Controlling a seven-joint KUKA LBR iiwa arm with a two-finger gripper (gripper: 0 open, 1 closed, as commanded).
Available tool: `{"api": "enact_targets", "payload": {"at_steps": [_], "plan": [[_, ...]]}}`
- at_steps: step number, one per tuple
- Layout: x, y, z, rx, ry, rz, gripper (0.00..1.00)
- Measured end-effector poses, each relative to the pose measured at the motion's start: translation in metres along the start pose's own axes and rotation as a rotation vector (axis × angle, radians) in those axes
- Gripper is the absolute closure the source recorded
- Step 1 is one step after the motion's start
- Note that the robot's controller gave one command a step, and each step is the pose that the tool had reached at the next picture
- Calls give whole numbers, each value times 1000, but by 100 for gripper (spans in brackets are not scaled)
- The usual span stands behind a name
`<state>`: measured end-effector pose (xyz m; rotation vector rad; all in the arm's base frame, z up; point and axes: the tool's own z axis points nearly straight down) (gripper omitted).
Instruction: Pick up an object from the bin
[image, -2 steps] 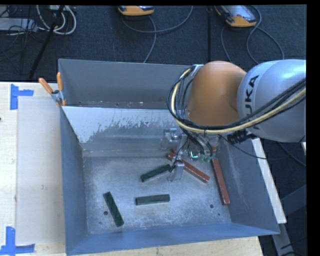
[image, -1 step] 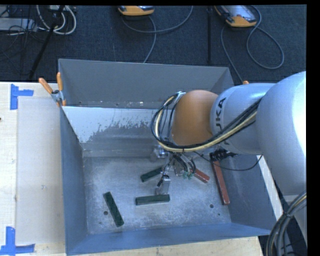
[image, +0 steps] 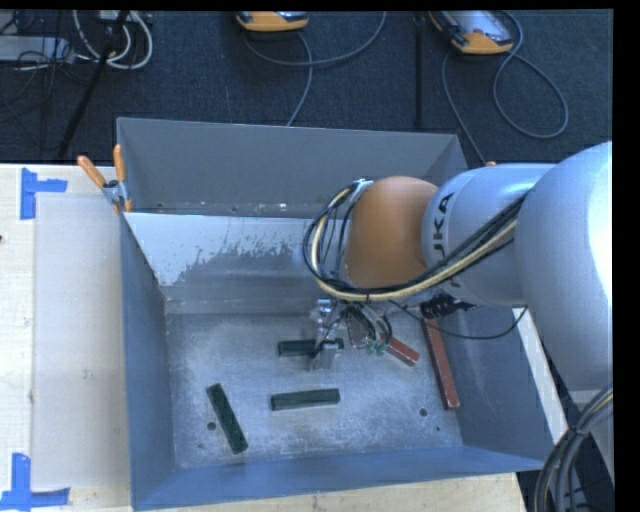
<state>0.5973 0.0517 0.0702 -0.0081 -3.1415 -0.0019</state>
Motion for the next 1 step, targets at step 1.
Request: {"api": "enact_targets", "payload": {"at_steps": [1], "plan": [[1, -62, -161, 2, -9, 30, 100]]}}
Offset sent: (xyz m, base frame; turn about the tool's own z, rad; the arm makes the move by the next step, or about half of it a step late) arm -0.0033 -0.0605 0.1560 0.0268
